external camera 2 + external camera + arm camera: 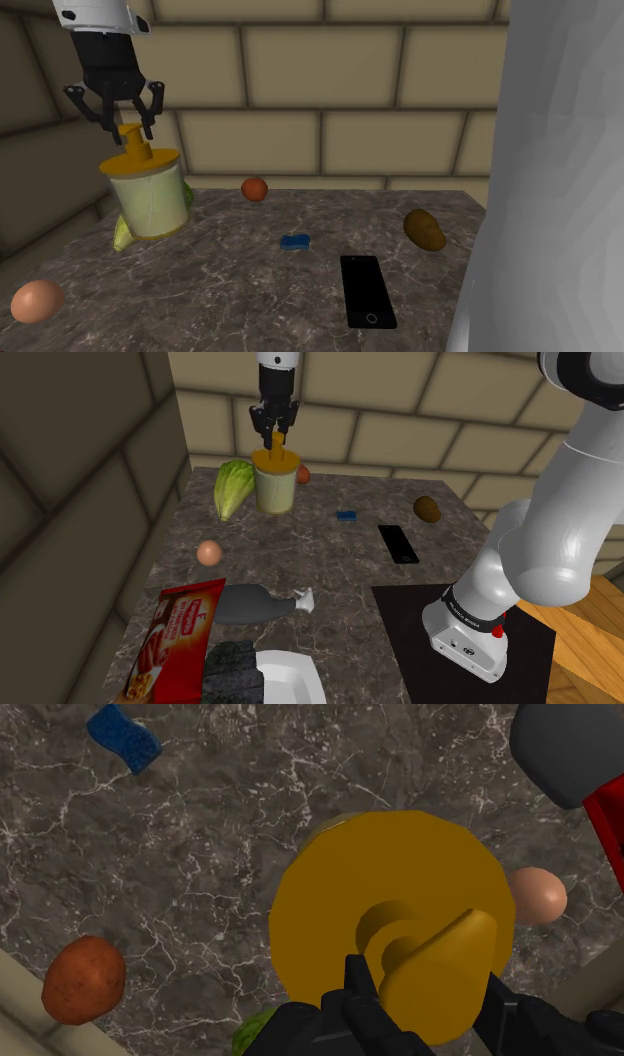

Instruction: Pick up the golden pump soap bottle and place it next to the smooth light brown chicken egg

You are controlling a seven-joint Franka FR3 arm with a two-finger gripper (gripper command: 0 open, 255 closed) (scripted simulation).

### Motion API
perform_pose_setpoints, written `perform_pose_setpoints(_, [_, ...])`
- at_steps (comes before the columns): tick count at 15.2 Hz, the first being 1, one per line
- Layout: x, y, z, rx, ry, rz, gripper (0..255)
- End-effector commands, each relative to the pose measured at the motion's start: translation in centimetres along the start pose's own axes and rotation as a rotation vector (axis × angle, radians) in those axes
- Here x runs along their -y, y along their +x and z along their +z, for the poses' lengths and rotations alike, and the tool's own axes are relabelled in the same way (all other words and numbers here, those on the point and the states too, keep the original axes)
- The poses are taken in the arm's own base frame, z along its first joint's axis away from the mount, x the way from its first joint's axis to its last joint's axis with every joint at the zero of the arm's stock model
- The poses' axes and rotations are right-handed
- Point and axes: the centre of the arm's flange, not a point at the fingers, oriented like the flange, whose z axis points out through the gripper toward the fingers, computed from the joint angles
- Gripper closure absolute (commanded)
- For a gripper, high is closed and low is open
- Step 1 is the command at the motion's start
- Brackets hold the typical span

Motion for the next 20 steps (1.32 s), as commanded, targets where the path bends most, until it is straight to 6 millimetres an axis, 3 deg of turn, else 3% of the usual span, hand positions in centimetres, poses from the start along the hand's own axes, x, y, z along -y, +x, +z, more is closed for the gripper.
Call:
perform_pose_setpoints(1, [-0.1, 0.1, 1.0, -0.001, 0.000, 0.000, 255])
perform_pose_setpoints(20, [0.0, 0.2, 11.3, -0.001, 0.000, 0.000, 255])
